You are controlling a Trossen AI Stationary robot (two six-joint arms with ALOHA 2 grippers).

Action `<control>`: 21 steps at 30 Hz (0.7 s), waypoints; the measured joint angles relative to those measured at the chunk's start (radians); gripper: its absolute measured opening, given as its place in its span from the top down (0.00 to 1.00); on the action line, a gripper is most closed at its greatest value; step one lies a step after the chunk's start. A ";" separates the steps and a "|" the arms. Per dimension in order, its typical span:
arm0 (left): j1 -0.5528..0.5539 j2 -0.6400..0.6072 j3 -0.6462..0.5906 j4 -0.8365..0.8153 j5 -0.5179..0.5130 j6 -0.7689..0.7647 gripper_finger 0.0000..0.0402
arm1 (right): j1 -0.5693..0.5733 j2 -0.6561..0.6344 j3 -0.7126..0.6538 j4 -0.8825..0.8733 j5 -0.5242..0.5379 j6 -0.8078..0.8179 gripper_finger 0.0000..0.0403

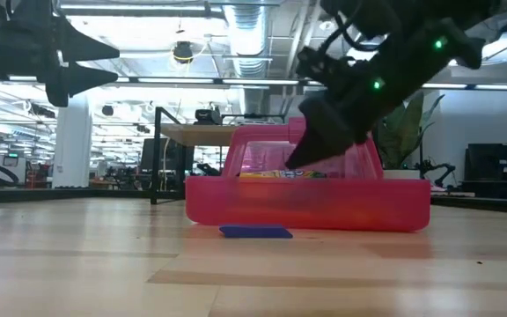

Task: Pack school essentials
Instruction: Put the yellow crayon box into the red supply box

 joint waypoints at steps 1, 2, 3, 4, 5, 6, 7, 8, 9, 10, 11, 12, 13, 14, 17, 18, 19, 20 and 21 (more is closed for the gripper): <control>0.000 0.000 0.000 0.000 -0.001 0.000 0.35 | -0.001 0.013 0.000 0.011 -0.025 0.000 0.81; 0.000 0.000 0.000 0.000 -0.001 0.000 0.35 | -0.004 0.021 0.000 0.014 -0.041 0.000 0.82; 0.000 0.000 0.000 0.001 -0.001 0.000 0.35 | -0.006 0.026 0.000 0.025 -0.061 -0.001 0.84; 0.000 0.000 0.000 0.000 -0.001 0.000 0.35 | -0.006 0.030 0.001 0.038 -0.088 -0.001 0.85; 0.000 0.000 0.000 -0.001 -0.002 0.002 0.35 | -0.007 0.036 0.001 0.046 -0.110 -0.003 0.86; 0.000 0.000 0.000 -0.001 -0.003 0.002 0.35 | -0.007 0.042 0.002 0.056 -0.126 -0.007 0.87; 0.000 0.000 0.000 0.000 -0.004 0.002 0.35 | -0.007 0.045 0.002 0.058 -0.133 -0.016 0.87; 0.000 0.000 0.000 0.000 -0.005 0.002 0.35 | -0.006 0.045 0.002 0.056 -0.134 -0.026 0.88; 0.000 0.000 0.000 0.000 -0.005 0.002 0.35 | -0.003 0.045 0.002 0.056 -0.135 -0.036 0.88; 0.000 0.000 0.000 0.000 -0.005 0.002 0.35 | 0.001 0.042 0.002 0.057 -0.130 -0.047 0.89; 0.000 0.000 0.000 0.000 -0.005 0.002 0.35 | 0.005 0.034 0.000 0.056 -0.122 -0.059 0.89; 0.000 0.000 0.000 0.000 -0.005 0.002 0.35 | 0.009 0.023 0.000 0.059 -0.115 -0.075 0.90; 0.000 0.000 0.000 -0.001 -0.005 0.002 0.35 | 0.010 0.014 0.000 0.078 -0.115 -0.093 0.91; 0.000 0.000 0.000 -0.002 -0.008 0.002 0.35 | 0.010 0.010 0.001 0.096 -0.125 -0.104 0.91; 0.000 0.000 0.000 0.000 -0.010 0.002 0.35 | 0.008 0.014 0.000 0.084 -0.200 -0.105 0.94; 0.000 0.000 0.000 0.000 -0.010 0.002 0.35 | 0.008 0.024 0.002 0.090 -0.206 -0.105 0.95; 0.000 0.000 0.000 0.000 -0.010 0.002 0.35 | 0.008 0.031 0.003 0.097 -0.205 -0.105 0.96; 0.000 0.000 0.000 0.000 -0.010 0.002 0.35 | 0.008 0.033 0.002 0.100 -0.204 -0.106 0.97; 0.000 0.000 0.000 0.000 -0.011 0.002 0.35 | 0.008 0.033 0.002 0.105 -0.206 -0.107 0.98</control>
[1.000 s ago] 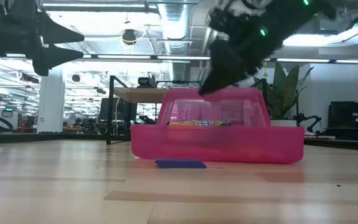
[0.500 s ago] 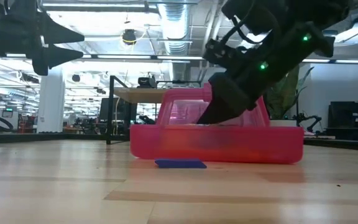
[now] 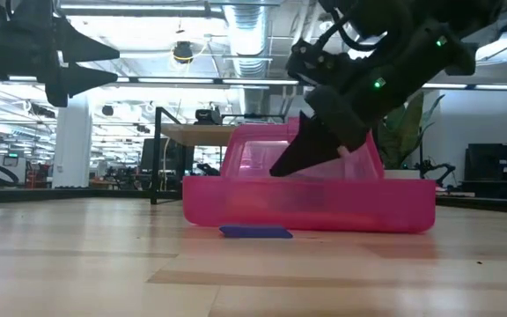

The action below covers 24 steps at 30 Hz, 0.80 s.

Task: Pack school essentials
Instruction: Put the yellow crayon box into the red supply box, then put the blue eraser into the red supply box

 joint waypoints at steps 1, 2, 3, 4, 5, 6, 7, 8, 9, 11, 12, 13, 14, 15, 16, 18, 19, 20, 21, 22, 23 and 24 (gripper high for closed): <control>0.000 0.000 0.000 0.000 -0.001 0.000 0.35 | 0.000 0.000 -0.001 0.010 -0.005 -0.001 0.98; 0.000 0.000 0.000 0.000 -0.001 0.000 0.35 | 0.000 0.001 -0.001 0.018 -0.011 0.000 0.98; 0.000 0.000 0.000 0.000 -0.004 0.000 0.35 | 0.000 0.006 -0.001 0.025 -0.017 0.000 0.98; 0.000 0.000 0.000 0.000 -0.007 0.000 0.35 | 0.000 0.013 0.000 0.034 -0.027 -0.001 0.98; 0.000 0.000 0.000 0.000 -0.008 0.000 0.35 | 0.000 0.021 0.000 0.037 -0.038 -0.001 0.98; 0.000 0.000 0.000 0.000 -0.008 0.000 0.35 | 0.000 0.025 0.002 0.037 -0.057 0.004 0.98; 0.000 0.000 0.000 0.000 -0.009 0.000 0.35 | 0.000 0.031 0.002 0.036 -0.063 0.013 0.97; 0.000 0.000 0.000 0.000 -0.008 0.000 0.35 | 0.000 0.042 0.002 0.037 -0.065 0.020 0.97; 0.000 0.000 0.000 0.000 -0.008 0.000 0.35 | -0.001 0.051 0.002 0.027 -0.079 0.024 0.97; 0.000 0.000 0.000 0.000 -0.009 0.000 0.35 | 0.001 0.058 0.000 0.027 -0.078 0.024 0.98; 0.000 0.000 0.000 0.000 -0.009 0.000 0.35 | 0.000 0.055 0.000 0.024 -0.087 0.025 0.98; 0.000 0.000 0.000 0.000 -0.008 0.000 0.35 | 0.001 0.054 -0.001 0.033 -0.080 0.023 0.98; 0.000 0.000 0.000 0.000 -0.009 0.000 0.35 | 0.001 0.047 -0.002 0.039 -0.076 0.018 0.98; 0.000 0.000 0.000 0.002 -0.008 0.000 0.35 | 0.001 0.037 -0.003 0.039 -0.075 0.001 0.97; 0.000 0.000 0.000 0.003 -0.008 0.000 0.35 | 0.001 0.024 -0.004 0.043 -0.073 -0.017 0.97; 0.000 0.000 0.000 0.004 -0.008 0.000 0.35 | 0.001 -0.007 -0.005 0.055 -0.056 -0.039 0.96; 0.000 0.000 0.000 0.004 -0.009 0.000 0.35 | 0.001 -0.028 -0.005 0.061 -0.047 -0.046 0.95; 0.000 0.000 0.000 0.004 -0.009 0.000 0.35 | 0.001 -0.050 -0.004 0.061 -0.043 -0.051 0.95; 0.000 0.000 0.000 0.004 -0.008 0.000 0.35 | 0.001 -0.072 -0.004 0.058 -0.042 -0.051 0.94; 0.000 0.000 0.000 0.005 -0.008 0.000 0.35 | 0.004 -0.093 -0.004 0.053 -0.043 -0.051 0.94; 0.000 0.000 0.000 0.005 -0.008 0.000 0.35 | 0.009 -0.118 -0.004 0.045 -0.043 -0.050 0.94; 0.000 0.000 0.000 0.004 -0.008 0.000 0.35 | 0.016 -0.142 -0.004 0.044 -0.055 -0.043 0.93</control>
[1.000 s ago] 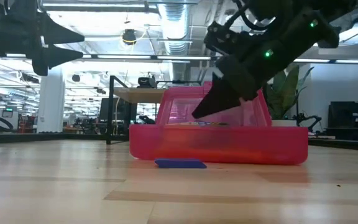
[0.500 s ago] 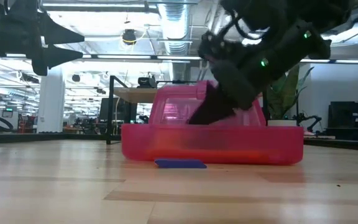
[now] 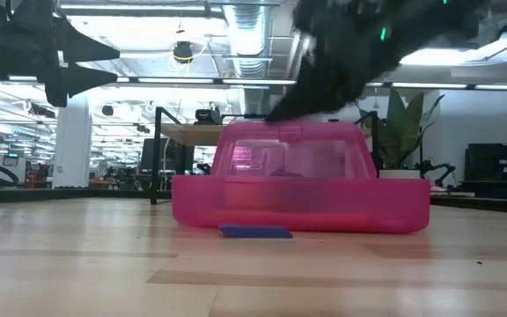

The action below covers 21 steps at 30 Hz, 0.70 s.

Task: Pack school essentials
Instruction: Put the blue eraser into the red supply box

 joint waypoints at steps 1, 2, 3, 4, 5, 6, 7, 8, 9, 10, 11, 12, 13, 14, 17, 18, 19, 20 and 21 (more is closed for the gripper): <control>0.000 0.000 0.000 0.000 0.000 0.000 0.35 | 0.007 -0.025 0.001 0.000 -0.035 0.006 0.92; 0.000 0.000 0.000 0.000 0.000 0.000 0.35 | 0.017 -0.052 0.001 -0.008 -0.084 0.014 0.90; 0.000 0.000 0.000 0.000 0.000 0.000 0.35 | 0.029 -0.070 0.002 -0.007 -0.132 0.026 0.88; 0.000 0.000 0.000 -0.001 0.000 0.000 0.35 | 0.045 -0.075 0.003 0.009 -0.165 0.050 0.85; 0.000 0.000 0.000 -0.001 0.000 0.000 0.35 | 0.066 -0.074 0.003 0.015 -0.175 0.069 0.82; 0.000 0.000 0.000 -0.001 0.000 0.000 0.35 | 0.089 -0.065 0.002 0.020 -0.175 0.073 0.78; 0.000 0.000 0.000 -0.002 0.000 0.000 0.35 | 0.112 -0.045 0.002 0.043 -0.170 0.071 0.74; 0.000 0.000 0.000 -0.003 0.000 0.000 0.35 | 0.134 -0.020 0.003 0.070 -0.159 0.065 0.70; 0.000 0.000 0.000 -0.004 0.000 0.000 0.35 | 0.154 0.009 0.006 0.095 -0.146 0.061 0.66; 0.000 0.000 0.000 -0.004 0.000 0.000 0.35 | 0.170 0.044 0.011 0.131 -0.139 0.052 0.63; 0.000 0.000 0.000 -0.005 0.000 0.000 0.35 | 0.183 0.077 0.017 0.164 -0.135 0.043 0.59; 0.000 0.000 0.000 -0.005 0.000 0.000 0.35 | 0.192 0.113 0.024 0.194 -0.123 0.040 0.55; 0.000 0.000 0.000 -0.005 0.000 -0.002 0.35 | 0.196 0.148 0.037 0.220 -0.115 0.040 0.52; 0.000 0.000 0.000 -0.005 0.000 -0.008 0.35 | 0.199 0.178 0.046 0.232 -0.109 0.043 0.49; 0.000 0.000 0.000 -0.005 0.000 -0.017 0.35 | 0.199 0.262 0.087 0.232 -0.105 0.088 0.44; 0.000 0.000 0.000 -0.005 0.002 -0.017 0.35 | 0.199 0.280 0.097 0.230 -0.105 0.100 0.43; 0.000 0.000 0.000 -0.004 0.003 -0.017 0.35 | 0.199 0.297 0.107 0.233 -0.105 0.102 0.43; 0.000 0.000 0.000 -0.005 0.003 -0.017 0.35 | 0.199 0.311 0.116 0.237 -0.104 0.101 0.43; 0.000 0.000 0.000 -0.005 0.003 -0.018 0.35 | 0.196 0.319 0.117 0.238 -0.099 0.098 0.43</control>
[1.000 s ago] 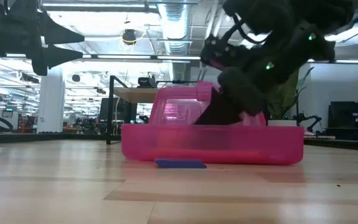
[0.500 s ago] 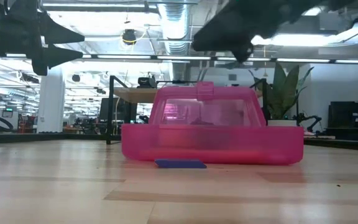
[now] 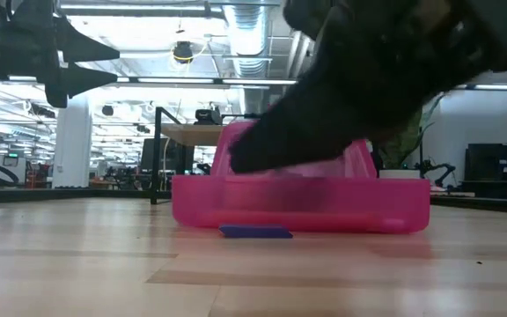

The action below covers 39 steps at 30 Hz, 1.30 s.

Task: Pack school essentials
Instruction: Put the blue eraser into the red supply box

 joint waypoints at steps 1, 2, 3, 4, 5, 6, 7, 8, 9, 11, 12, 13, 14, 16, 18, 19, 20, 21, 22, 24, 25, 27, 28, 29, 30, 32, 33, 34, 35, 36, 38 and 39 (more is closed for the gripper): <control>0.000 0.000 0.000 0.000 0.000 0.000 0.35 | -0.002 0.001 -0.001 -0.017 0.011 0.000 0.44; 0.000 0.000 0.000 0.000 0.000 0.000 0.35 | -0.005 0.001 -0.002 -0.032 0.017 0.000 0.44; 0.000 0.000 0.000 -0.001 0.000 0.001 0.35 | -0.012 0.001 -0.001 -0.048 0.019 0.000 0.45; 0.000 0.000 0.000 -0.001 0.000 0.002 0.35 | -0.019 0.000 -0.002 -0.064 0.021 0.000 0.45; 0.000 0.000 0.000 0.000 0.000 0.002 0.35 | -0.026 -0.001 -0.008 -0.063 0.023 0.000 0.46; 0.000 0.000 0.000 -0.001 0.000 0.002 0.35 | -0.031 -0.005 -0.011 -0.065 0.023 0.005 0.46; 0.000 0.000 0.000 -0.001 0.000 0.003 0.35 | -0.035 -0.006 -0.013 -0.065 0.023 0.005 0.46; 0.000 0.000 0.000 -0.001 0.000 0.004 0.35 | -0.040 -0.005 -0.013 -0.064 0.023 0.004 0.45; 0.000 0.000 0.000 -0.001 0.000 0.006 0.35 | -0.042 -0.005 -0.013 -0.066 0.023 0.000 0.45; 0.000 0.000 0.000 -0.004 0.000 0.007 0.35 | -0.046 0.001 -0.012 -0.067 0.019 -0.004 0.43; 0.000 0.000 0.000 -0.005 0.000 0.009 0.35 | -0.047 0.007 -0.011 -0.068 0.019 -0.004 0.42; 0.000 0.000 0.000 -0.006 0.000 0.010 0.35 | -0.046 0.012 -0.010 -0.070 0.019 -0.007 0.41; 0.000 0.000 0.000 -0.007 0.000 0.010 0.35 | -0.045 0.013 -0.010 -0.076 0.018 -0.008 0.40; 0.000 0.000 0.000 -0.007 -0.001 0.010 0.35 | -0.045 0.013 -0.011 -0.079 0.013 -0.007 0.40; 0.000 0.000 0.000 -0.007 -0.001 0.010 0.35 | -0.039 0.019 -0.010 -0.076 0.016 -0.008 0.40; 0.000 0.000 0.000 -0.007 -0.001 0.011 0.35 | -0.036 0.021 -0.010 -0.076 0.024 -0.011 0.40; 0.000 0.000 0.000 -0.007 -0.002 0.016 0.35 | -0.035 0.021 -0.011 -0.080 0.031 -0.018 0.40; 0.000 0.000 0.000 -0.007 -0.002 0.018 0.35 | -0.035 0.022 -0.011 -0.083 0.035 -0.024 0.40; 0.000 0.000 0.000 -0.007 -0.002 0.018 0.35 | -0.035 0.028 -0.010 -0.081 0.036 -0.030 0.41; 0.000 0.000 0.000 -0.007 -0.002 0.017 0.35 | -0.034 0.047 -0.009 -0.076 0.035 -0.026 0.41; 0.000 0.000 0.000 -0.007 -0.002 0.017 0.35 | -0.034 0.053 -0.009 -0.081 0.032 -0.022 0.41; 0.000 0.000 0.000 -0.007 -0.002 0.017 0.35 | -0.031 0.061 -0.012 -0.067 0.032 -0.015 0.41; 0.000 0.000 0.000 -0.006 -0.003 0.017 0.35 | -0.029 0.063 -0.013 -0.058 0.037 -0.012 0.41; 0.000 0.000 0.000 -0.003 -0.003 0.017 0.35 | -0.031 0.063 -0.013 -0.050 0.034 -0.011 0.41; 0.000 0.000 0.000 -0.001 -0.004 0.019 0.35 | -0.032 0.064 -0.013 -0.045 0.035 -0.016 0.41; 0.000 0.000 0.000 0.000 -0.004 0.019 0.35 | -0.038 0.060 -0.014 -0.045 0.031 -0.014 0.41; 0.000 0.000 0.000 0.001 -0.005 0.018 0.35 | -0.039 0.060 -0.014 -0.044 0.025 -0.003 0.41; 0.000 0.000 0.000 0.001 -0.006 0.017 0.35 | -0.039 0.059 -0.014 -0.043 0.016 0.005 0.41; 0.000 0.000 0.000 0.001 -0.008 0.017 0.35 | -0.039 0.059 -0.012 -0.044 0.000 0.017 0.41; 0.000 0.000 0.000 0.001 -0.008 0.017 0.35 | -0.039 0.058 -0.008 -0.046 -0.008 0.019 0.41; 0.000 0.000 0.000 0.001 -0.008 0.018 0.35 | -0.031 0.040 0.004 -0.057 -0.014 0.009 0.41; 0.000 0.000 0.000 0.001 -0.008 0.018 0.35 | -0.030 0.036 0.018 -0.055 -0.014 0.004 0.41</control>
